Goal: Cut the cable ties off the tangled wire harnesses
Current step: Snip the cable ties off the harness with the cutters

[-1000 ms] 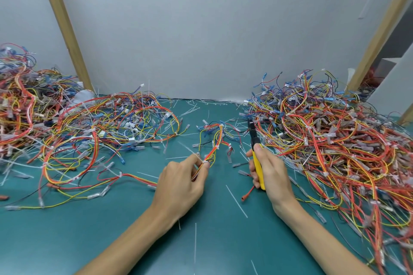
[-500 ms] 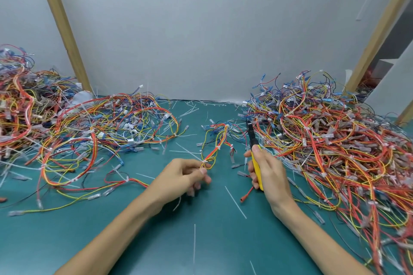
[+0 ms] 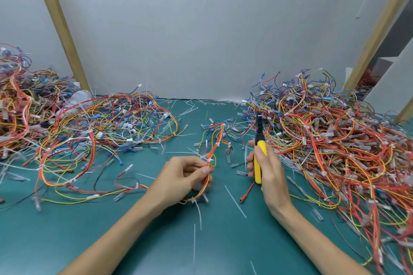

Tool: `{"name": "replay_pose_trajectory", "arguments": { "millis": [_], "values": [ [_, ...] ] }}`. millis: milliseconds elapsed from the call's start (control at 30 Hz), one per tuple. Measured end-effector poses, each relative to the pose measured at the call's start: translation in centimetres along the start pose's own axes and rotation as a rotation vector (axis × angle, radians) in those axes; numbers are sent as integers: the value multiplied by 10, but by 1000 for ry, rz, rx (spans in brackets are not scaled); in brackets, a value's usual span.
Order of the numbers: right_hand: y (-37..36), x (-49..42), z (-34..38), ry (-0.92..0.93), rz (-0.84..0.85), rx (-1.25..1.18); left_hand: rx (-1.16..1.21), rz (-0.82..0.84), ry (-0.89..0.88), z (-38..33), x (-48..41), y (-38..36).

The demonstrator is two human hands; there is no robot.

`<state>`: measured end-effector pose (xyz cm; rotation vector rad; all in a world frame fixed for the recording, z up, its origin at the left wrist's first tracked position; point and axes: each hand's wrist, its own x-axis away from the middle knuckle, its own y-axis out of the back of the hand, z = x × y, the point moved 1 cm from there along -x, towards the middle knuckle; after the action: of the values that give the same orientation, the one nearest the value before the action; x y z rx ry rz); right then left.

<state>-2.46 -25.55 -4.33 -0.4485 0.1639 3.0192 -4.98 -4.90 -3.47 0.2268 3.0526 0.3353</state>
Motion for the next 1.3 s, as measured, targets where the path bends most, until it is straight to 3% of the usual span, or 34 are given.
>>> {"name": "replay_pose_trajectory", "arguments": {
  "millis": [133, 267, 667, 933, 1300],
  "values": [
    [-2, 3, 4, 102, -16, 111, 63, -72, -11, 4, -3, 3],
    [0, 3, 8, 132, 8, 105, 34, -34, -1, 10, -5, 2],
    [-1, -1, 4, -190, 140, -174, 75, 1, -8, 14, -8, -2],
    [-1, -5, -1, -231, 95, -219, 82, 17, 42, 9, -11, 5],
    [-3, -3, -2, -177, 155, -112, 123, 18, 71, 4, -7, 6]
  ]
}}
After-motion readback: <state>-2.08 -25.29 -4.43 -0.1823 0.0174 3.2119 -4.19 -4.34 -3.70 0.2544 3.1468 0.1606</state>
